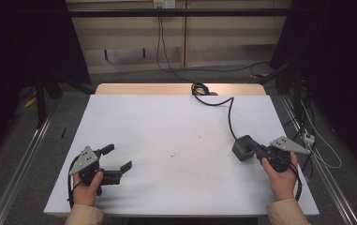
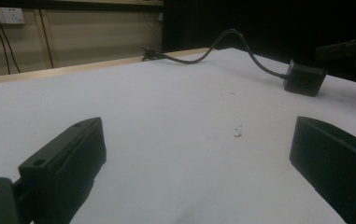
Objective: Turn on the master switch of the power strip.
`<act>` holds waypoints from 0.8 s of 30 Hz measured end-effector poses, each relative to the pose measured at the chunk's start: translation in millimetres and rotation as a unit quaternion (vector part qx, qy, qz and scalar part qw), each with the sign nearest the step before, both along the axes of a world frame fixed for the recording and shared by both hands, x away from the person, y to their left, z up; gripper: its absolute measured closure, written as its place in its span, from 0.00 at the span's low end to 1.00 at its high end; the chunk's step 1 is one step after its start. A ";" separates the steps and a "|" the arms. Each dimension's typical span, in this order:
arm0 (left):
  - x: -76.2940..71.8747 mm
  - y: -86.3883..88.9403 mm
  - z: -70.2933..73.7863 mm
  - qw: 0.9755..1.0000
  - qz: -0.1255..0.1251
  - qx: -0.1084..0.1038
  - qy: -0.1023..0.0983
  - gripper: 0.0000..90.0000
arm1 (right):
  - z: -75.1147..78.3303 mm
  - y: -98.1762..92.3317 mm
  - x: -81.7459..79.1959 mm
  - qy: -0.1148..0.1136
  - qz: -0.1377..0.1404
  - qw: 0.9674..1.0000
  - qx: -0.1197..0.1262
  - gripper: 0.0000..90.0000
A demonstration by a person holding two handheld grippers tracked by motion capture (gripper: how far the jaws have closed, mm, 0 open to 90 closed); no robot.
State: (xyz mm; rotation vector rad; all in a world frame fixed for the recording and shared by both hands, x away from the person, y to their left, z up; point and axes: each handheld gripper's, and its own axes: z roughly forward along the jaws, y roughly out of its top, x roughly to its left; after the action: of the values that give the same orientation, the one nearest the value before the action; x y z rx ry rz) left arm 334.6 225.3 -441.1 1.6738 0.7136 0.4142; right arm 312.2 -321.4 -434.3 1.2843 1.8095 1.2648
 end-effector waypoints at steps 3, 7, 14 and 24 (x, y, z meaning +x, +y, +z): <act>0.0 -0.1 0.0 1.000 0.000 0.000 0.000 0.04 | -0.2 -0.9 0.0 0.000 -0.002 1.000 -0.001 1.00; 0.0 0.1 0.2 1.000 0.000 0.000 0.000 0.04 | -0.8 -1.7 0.0 0.000 -0.003 1.000 -0.003 1.00; 0.0 -0.1 0.1 1.000 0.000 0.000 0.000 0.04 | -0.8 -2.3 -0.3 0.000 -0.003 1.000 -0.003 1.00; 0.1 -0.1 0.0 1.000 -0.001 0.001 0.000 0.04 | -1.5 -3.3 -0.1 0.001 -0.004 1.000 -0.007 1.00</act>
State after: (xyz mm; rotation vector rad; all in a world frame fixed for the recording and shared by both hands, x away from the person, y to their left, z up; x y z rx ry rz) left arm 334.7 225.2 -441.1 1.6756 0.7125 0.4141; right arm 312.1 -324.8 -435.9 1.2848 1.8094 1.2434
